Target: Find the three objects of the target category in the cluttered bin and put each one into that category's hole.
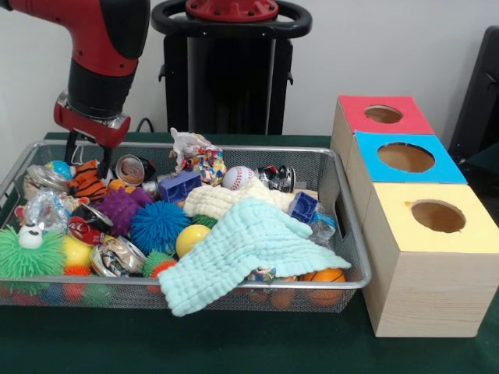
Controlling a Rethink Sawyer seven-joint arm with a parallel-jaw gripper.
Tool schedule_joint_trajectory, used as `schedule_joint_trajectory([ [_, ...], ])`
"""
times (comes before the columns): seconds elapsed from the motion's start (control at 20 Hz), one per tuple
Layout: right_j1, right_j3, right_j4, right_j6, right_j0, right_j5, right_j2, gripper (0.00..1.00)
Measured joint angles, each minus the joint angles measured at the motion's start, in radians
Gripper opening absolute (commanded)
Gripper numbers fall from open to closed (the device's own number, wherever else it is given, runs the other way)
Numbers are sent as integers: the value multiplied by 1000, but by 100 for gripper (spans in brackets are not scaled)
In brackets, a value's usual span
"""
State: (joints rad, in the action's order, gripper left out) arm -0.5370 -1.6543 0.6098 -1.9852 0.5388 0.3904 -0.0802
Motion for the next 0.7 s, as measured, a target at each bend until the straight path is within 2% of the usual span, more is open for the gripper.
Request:
schedule_joint_trajectory([
  [0.25, 3, 0, 0, 0, -1, 0, 0, 100],
  [0.3, 5, 0, 0, 0, -1, 0, 0, 0],
  [0.7, 10, 0, 0, 0, -12, -20, -4, 0],
])
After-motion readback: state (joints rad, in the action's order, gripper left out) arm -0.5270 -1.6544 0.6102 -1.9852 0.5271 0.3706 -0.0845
